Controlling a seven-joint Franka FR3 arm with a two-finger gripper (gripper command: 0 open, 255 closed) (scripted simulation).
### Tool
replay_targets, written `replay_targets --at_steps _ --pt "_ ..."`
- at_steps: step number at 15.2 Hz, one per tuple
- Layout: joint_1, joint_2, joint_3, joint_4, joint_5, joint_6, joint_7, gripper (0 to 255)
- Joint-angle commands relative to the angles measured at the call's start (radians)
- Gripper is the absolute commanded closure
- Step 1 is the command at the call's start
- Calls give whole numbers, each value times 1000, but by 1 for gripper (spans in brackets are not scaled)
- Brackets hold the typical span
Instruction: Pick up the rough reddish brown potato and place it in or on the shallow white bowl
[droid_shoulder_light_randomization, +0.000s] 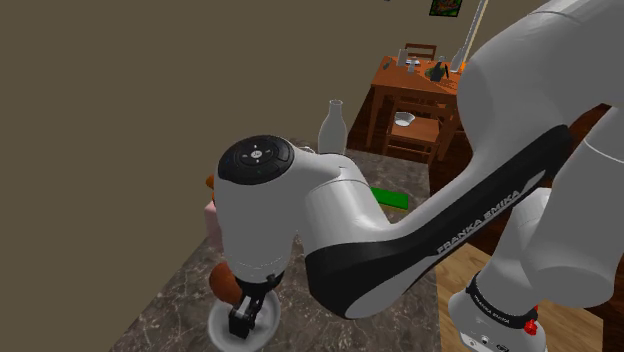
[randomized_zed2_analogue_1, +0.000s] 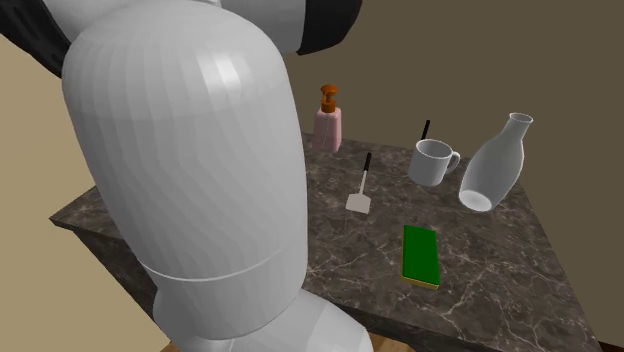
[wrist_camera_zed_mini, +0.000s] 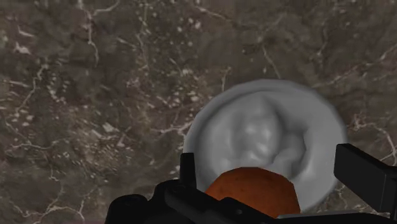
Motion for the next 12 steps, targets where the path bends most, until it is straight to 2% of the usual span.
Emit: replay_targets --at_steps 1,4,12 --pt "0 -23 1 13 21 -30 -15 0" --pt "2 -80 -1 57 71 -116 -50 0" --pt "3 -80 -1 57 71 -116 -50 0"
